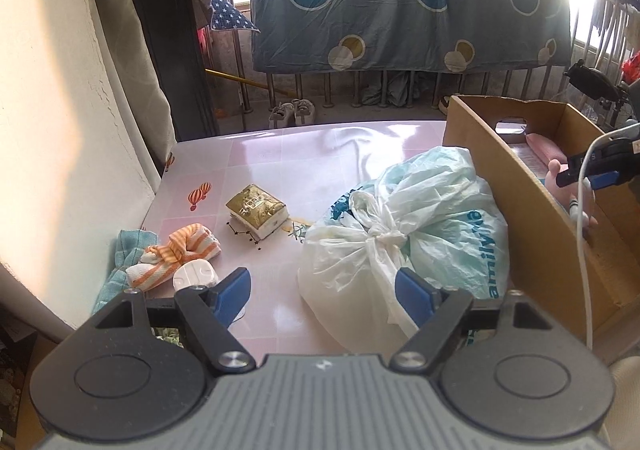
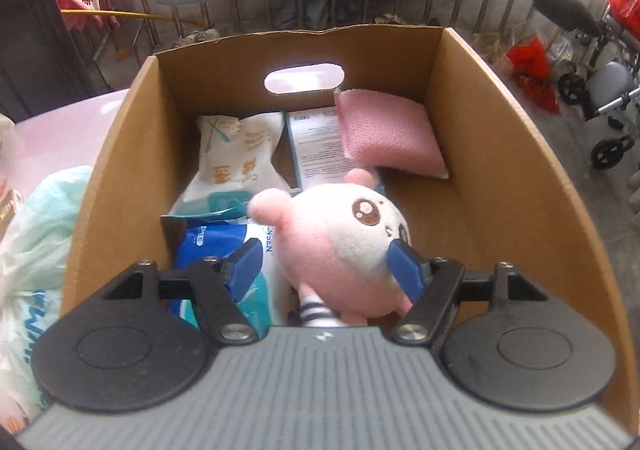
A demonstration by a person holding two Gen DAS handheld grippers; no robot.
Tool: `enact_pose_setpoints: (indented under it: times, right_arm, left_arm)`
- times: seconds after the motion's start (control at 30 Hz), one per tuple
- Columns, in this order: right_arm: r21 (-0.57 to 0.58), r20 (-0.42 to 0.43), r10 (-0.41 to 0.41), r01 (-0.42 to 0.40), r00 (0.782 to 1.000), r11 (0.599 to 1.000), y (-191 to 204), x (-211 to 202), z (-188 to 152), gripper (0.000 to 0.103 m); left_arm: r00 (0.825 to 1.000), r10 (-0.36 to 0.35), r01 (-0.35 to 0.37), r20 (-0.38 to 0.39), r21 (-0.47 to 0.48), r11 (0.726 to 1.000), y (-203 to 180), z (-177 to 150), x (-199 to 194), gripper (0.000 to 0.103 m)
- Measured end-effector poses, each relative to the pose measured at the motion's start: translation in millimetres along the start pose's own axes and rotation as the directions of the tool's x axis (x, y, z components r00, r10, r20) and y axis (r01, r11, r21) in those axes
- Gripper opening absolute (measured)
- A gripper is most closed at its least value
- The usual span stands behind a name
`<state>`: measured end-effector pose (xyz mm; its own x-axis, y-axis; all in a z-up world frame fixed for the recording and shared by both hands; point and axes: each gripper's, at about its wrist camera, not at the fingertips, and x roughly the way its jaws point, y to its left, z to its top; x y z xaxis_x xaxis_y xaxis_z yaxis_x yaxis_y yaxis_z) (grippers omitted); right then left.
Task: Organize soft objects
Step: 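Lower the plush pig into the box and open the right gripper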
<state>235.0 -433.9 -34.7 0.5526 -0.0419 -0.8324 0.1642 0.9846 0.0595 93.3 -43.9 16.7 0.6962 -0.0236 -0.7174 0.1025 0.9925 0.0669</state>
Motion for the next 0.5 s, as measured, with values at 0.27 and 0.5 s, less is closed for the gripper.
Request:
enact_pose_setpoints:
  times: [0.27, 0.5]
  right_arm:
    - [0.11, 0.009, 0.0, -0.001, 1.0, 0.994, -24.8, -22.0, 6.9, 0.071]
    - [0.282, -0.052, 0.073, -0.055, 0.996, 0.958, -57.8, 13.5, 9.5, 0.087]
  left_arm:
    - [1.0, -0.014, 0.014, -0.006, -0.016, 1.0, 6.9, -4.0, 2.0, 0.081]
    - [1.0, -0.01, 0.01, -0.019, -0.025, 1.0, 11.7, -5.5, 2.4, 0.081]
